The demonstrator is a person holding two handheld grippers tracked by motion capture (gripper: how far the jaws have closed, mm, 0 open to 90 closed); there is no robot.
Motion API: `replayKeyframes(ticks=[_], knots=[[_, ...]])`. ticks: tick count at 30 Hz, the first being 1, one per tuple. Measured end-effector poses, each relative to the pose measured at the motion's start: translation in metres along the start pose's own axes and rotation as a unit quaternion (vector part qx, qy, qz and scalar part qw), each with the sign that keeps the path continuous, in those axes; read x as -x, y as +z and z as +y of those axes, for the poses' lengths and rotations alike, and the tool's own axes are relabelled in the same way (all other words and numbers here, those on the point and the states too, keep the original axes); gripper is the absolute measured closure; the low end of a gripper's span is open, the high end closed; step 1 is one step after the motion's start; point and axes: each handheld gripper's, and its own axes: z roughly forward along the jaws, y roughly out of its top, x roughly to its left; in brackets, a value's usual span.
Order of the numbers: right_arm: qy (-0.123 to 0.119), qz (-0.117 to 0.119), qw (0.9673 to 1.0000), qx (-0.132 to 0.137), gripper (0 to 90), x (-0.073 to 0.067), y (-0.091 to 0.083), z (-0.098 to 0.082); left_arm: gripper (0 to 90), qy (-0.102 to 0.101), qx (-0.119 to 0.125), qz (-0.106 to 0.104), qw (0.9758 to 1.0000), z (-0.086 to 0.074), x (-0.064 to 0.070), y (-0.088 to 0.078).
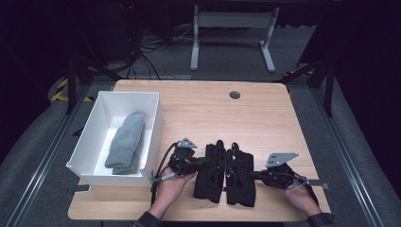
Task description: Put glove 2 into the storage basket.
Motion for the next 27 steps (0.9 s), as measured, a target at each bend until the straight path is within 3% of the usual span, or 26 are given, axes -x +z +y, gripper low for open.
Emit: replayKeyframes(ticks=[7, 14, 27], knots=[[-0.008, 0.008, 0.9999, -0.003, 90.0, -0.004, 0.008, 0.006, 87.3, 0.007, -0.001, -0.006, 1.0000, 0.003, 0.003, 0.001], [-0.017, 0.019, 0.9997, -0.005, 90.0, -0.011, 0.019, 0.014, 88.0, 0.014, 0.013, -0.017, 0.9997, 0.013, 0.010, -0.005], [-0.025, 0.029, 0.9993, -0.001, 90.0, -0.020, 0.037, 0.028, 88.2, 0.014, 0.018, -0.037, 0.9991, 0.021, 0.016, 0.001]])
